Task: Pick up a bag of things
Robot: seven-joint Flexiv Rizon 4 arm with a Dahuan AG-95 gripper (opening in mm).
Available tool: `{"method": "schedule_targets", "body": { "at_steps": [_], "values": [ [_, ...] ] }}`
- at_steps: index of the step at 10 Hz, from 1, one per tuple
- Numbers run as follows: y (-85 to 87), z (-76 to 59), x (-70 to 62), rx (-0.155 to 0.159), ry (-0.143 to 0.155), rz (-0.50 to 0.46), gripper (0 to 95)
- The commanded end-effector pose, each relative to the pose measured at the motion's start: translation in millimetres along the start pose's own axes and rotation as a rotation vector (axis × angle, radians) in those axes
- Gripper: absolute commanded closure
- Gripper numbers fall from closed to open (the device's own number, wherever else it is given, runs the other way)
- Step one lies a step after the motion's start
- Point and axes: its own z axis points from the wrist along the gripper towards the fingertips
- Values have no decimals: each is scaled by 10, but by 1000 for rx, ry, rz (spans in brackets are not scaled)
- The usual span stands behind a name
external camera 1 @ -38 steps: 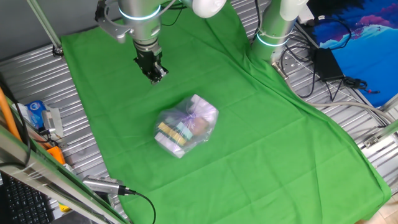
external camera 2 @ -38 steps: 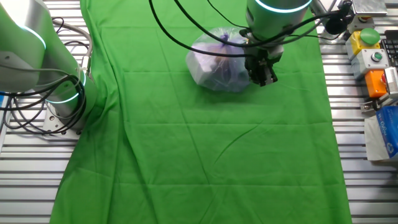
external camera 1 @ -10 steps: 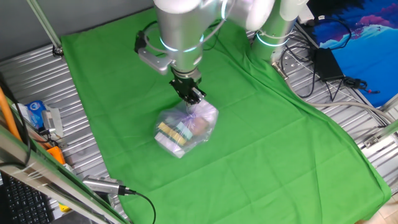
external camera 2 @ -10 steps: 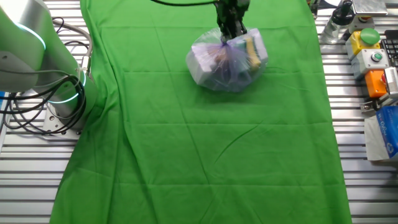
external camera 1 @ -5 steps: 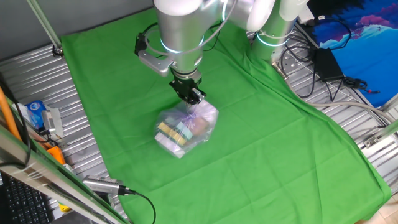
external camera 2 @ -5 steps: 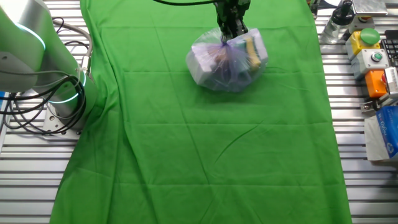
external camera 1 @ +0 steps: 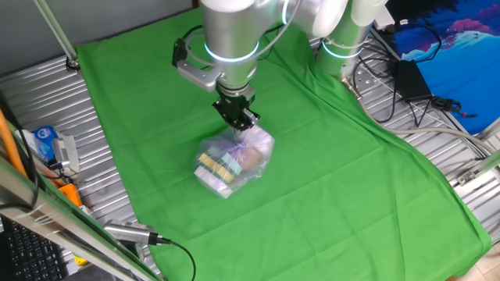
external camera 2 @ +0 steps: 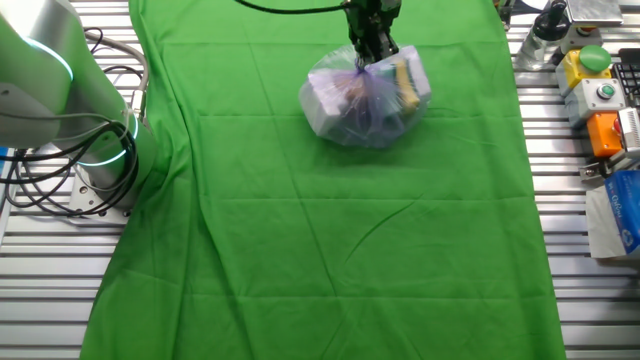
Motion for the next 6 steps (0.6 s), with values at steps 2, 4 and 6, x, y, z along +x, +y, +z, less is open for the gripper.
{"method": "schedule_targets", "body": {
  "at_steps": [2, 4, 6],
  "values": [
    [-1, 6, -16, -24, 60, -72, 950],
    [31, 18, -20, -28, 61, -88, 760],
    [112, 12, -17, -26, 60, -83, 760]
  ]
}}
